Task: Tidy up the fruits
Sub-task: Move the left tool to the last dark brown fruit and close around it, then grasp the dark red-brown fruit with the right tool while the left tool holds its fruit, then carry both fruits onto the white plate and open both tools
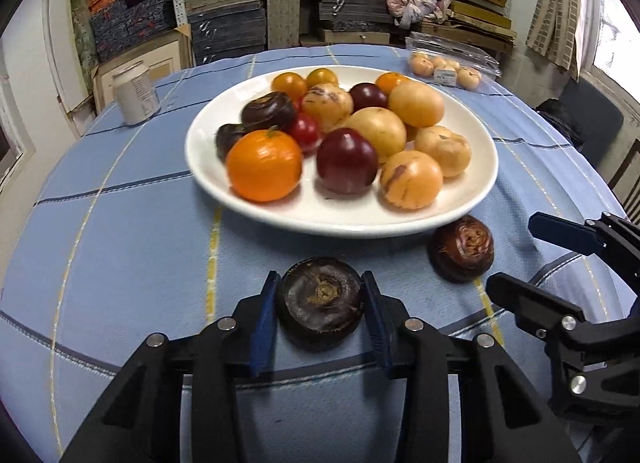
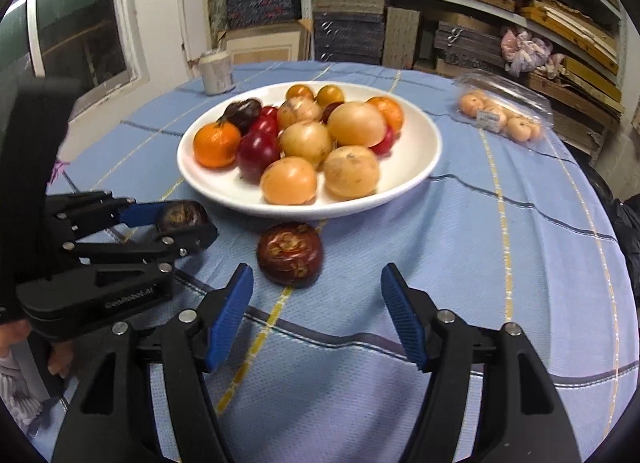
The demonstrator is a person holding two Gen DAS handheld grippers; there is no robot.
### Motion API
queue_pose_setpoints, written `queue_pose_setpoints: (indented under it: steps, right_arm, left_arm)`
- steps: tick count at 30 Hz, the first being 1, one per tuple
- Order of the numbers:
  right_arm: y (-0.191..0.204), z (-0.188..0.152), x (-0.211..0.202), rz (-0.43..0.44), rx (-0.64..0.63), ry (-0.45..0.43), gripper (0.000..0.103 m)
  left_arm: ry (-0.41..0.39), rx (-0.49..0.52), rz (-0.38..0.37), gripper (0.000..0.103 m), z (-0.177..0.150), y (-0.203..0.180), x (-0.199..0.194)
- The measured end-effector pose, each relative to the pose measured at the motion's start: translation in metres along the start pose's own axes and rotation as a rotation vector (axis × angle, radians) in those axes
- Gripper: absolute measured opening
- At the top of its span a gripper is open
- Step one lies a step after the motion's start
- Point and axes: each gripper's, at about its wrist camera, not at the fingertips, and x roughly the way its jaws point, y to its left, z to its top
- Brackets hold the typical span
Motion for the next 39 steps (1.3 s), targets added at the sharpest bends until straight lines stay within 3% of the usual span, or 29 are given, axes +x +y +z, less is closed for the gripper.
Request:
queue_pose_setpoints:
  steps: [8, 10, 12, 14, 20, 26, 29, 33, 37, 39]
  right_arm:
    - [0.004, 0.012, 0.024, 0.02, 0.007, 0.053, 0.063]
    - [0.006, 0.014, 0.032, 0.024, -0.001, 0.088, 0.049]
    - [0.008, 0.014, 0.033, 0.021, -0.008, 0.088, 0.042]
    - [0.009, 0.013, 0.033, 0.029, -0.013, 0.087, 0.042]
    - [0.01, 0.005, 0.015, 0.055, -0.013, 0.054, 0.042]
    - [-0.008, 0.0, -0.041, 0.1, 0.083, -0.093, 0.042]
    - [-0.021, 0.016, -0.071, 0.089, 0.122, -0.191, 0.042]
    - [-0.035, 0.067, -0.097, 0.054, 0.126, -0.28, 0.042]
    - [-0.038, 0.11, -0.082, 0.049, 0.128, -0.285, 0.042]
    - [-0.038, 0.126, -0.055, 0.041, 0.129, -0.256, 0.042]
  left_arm:
    - [-0.018, -0.045, 0.018, 0.041, -0.002, 0.012, -0.009]
    - [-0.021, -0.043, 0.019, 0.041, -0.002, 0.012, -0.01]
    - [-0.02, -0.041, 0.02, 0.041, -0.003, 0.011, -0.009]
    - [-0.019, -0.041, 0.018, 0.041, -0.003, 0.011, -0.009]
    - [-0.024, -0.05, 0.009, 0.041, -0.005, 0.011, -0.012]
    - [-0.12, -0.07, 0.004, 0.041, -0.005, 0.014, -0.049]
    - [-0.171, -0.061, 0.013, 0.041, 0.016, 0.015, -0.068]
    - [-0.24, -0.057, 0.05, 0.041, 0.062, 0.017, -0.083]
    - [-0.254, -0.082, 0.074, 0.041, 0.102, 0.021, -0.066]
    - [-0.239, -0.088, 0.075, 0.041, 0.115, 0.023, -0.05]
